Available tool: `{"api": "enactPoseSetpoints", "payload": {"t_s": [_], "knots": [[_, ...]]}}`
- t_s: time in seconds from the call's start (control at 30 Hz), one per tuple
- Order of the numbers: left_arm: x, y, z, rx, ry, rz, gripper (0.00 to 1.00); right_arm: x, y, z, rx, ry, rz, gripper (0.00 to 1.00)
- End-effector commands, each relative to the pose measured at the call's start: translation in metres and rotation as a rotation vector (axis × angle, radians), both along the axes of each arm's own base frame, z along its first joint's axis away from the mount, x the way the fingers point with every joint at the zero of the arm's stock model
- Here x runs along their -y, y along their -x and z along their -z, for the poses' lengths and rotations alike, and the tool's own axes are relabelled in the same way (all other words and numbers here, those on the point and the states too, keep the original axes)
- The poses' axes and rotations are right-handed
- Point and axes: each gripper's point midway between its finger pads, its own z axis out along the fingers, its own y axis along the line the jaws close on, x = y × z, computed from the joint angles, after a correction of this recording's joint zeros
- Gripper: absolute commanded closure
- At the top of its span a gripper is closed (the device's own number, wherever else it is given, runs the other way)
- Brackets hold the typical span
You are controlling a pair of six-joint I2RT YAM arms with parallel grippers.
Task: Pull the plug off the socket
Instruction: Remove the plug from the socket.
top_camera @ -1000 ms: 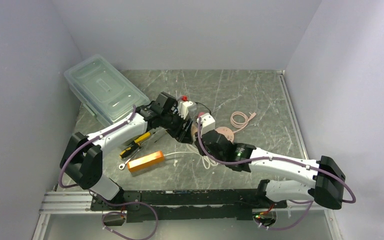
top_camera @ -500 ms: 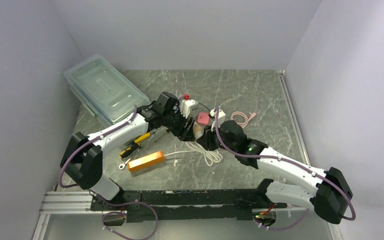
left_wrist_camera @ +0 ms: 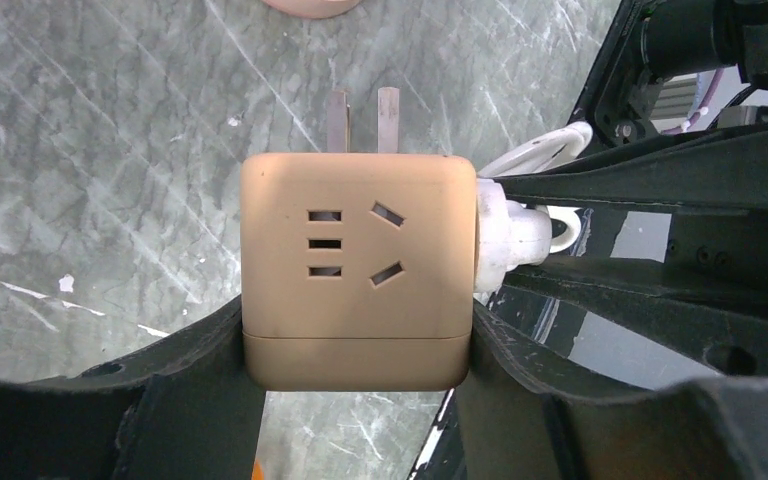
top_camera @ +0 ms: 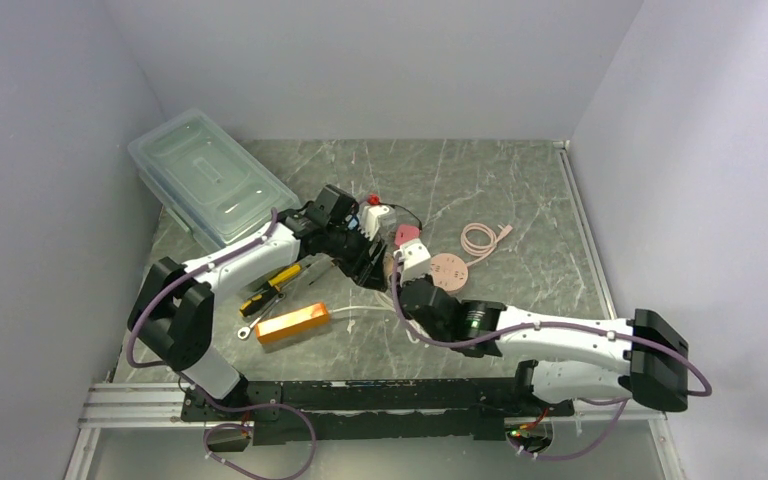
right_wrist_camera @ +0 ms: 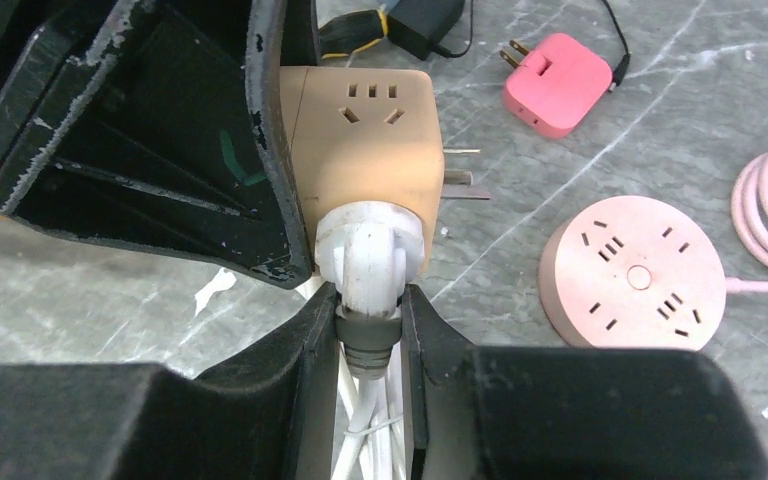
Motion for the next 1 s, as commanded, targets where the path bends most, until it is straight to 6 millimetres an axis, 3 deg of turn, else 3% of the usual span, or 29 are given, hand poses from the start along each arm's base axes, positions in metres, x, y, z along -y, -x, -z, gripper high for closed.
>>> {"api": "enactPoseSetpoints", "payload": {"t_s": [0.0,0.17,0.27,0.43,0.53,0.67,0.77,0.97], "knots": [[-0.016,-0.04,-0.006,0.082,-0.03,-0.113,1.0,0.007,-0.011,-0.019,0.072,0.038,0.125,1.0],[-0.022,-0.042,-0.003,0.113,-0.069,-0.126,1.0,0.005,-0.01,-0.026,0.029,-0.091,0.06,1.0],[-0.023,-0.042,-0.002,0.144,-0.092,-0.108,1.0,0.012,-0.021,-0.035,-0.025,-0.221,0.008,1.0],[-0.01,-0.026,-0.01,0.159,-0.033,-0.019,1.0,0.013,-0.026,-0.029,-0.12,-0.323,-0.121,1.0],[-0.009,-0.026,-0.013,0.162,-0.02,-0.022,1.0,0.013,-0.029,-0.021,-0.135,-0.318,-0.125,1.0],[-0.017,-0.035,-0.004,0.132,-0.07,-0.085,1.0,0.02,-0.033,-0.026,-0.085,-0.286,-0.072,1.0],[-0.023,-0.045,0.002,0.091,-0.085,-0.159,1.0,0.02,-0.03,-0.032,-0.019,-0.216,-0.014,1.0],[-0.031,-0.057,0.006,0.054,-0.095,-0.231,1.0,0.01,-0.013,-0.026,0.052,-0.031,0.083,1.0]]}}
